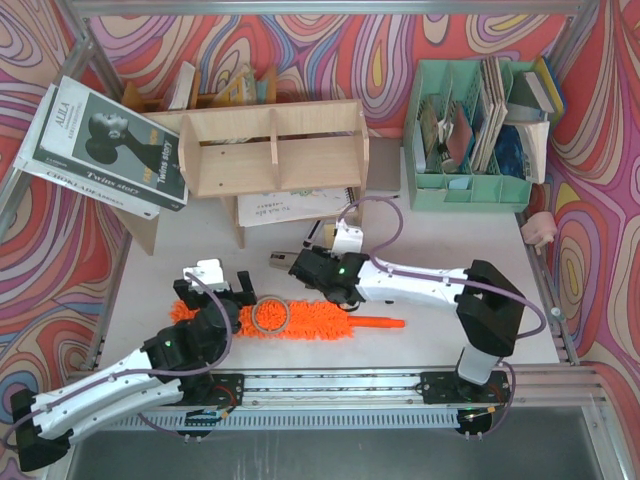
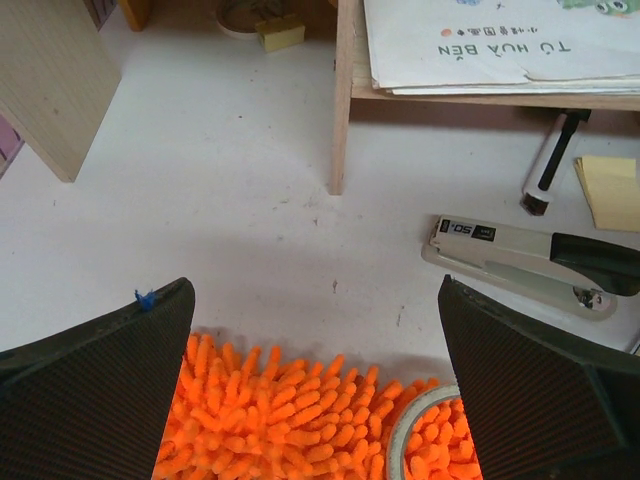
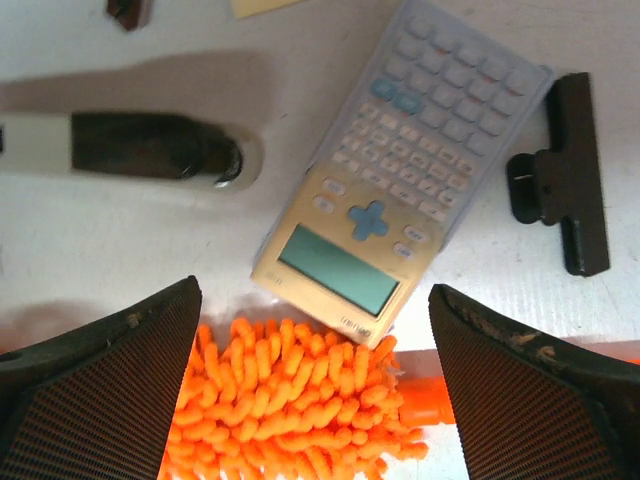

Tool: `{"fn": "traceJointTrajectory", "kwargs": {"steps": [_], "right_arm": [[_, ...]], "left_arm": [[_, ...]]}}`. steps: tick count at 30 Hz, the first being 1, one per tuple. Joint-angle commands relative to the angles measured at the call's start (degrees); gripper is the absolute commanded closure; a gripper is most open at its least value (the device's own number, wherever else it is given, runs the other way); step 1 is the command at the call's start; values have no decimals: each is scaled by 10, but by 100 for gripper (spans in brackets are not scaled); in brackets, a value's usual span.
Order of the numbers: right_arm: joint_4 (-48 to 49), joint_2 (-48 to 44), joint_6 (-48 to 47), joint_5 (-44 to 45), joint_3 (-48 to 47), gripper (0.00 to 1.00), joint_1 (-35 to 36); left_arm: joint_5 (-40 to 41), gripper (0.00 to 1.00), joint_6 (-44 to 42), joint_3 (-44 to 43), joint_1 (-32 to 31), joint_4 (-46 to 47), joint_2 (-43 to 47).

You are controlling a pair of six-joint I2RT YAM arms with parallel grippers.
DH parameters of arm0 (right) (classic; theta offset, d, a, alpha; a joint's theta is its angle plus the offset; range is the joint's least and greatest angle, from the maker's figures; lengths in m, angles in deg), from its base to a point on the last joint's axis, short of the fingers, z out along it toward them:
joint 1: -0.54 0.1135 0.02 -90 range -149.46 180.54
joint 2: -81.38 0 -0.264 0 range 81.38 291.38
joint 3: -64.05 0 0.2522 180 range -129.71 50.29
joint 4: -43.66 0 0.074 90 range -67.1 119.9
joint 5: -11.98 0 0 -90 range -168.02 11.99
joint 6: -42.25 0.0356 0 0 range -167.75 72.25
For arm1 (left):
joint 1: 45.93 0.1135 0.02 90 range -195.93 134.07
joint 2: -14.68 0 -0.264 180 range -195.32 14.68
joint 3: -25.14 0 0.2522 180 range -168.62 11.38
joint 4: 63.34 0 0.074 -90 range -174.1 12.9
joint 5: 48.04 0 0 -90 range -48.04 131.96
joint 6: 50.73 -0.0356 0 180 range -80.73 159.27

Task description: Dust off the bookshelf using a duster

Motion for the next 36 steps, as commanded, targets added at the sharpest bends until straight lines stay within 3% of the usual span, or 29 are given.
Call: {"fn": "traceJointTrajectory", "kwargs": {"steps": [1, 6, 12, 18, 26, 36], "right_arm": [[102, -30, -115, -7, 29, 15, 28], [202, -50, -207, -69, 68, 18, 38], [285, -43, -285, -136, 71, 29, 45], [306, -13, -329, -175, 51, 38, 49], [329, 19, -375, -198, 25, 46, 67], [324, 60, -399, -204, -5, 50, 70]], "left_arm": [[26, 2, 14, 13, -1, -9, 21], [51, 1, 31, 17, 0, -39, 50], [85, 1, 59, 25, 2, -75, 106], [99, 2, 69, 33, 5, -94, 144], [99, 2, 72, 30, 8, -87, 118], [93, 2, 71, 23, 14, -75, 81]]}}
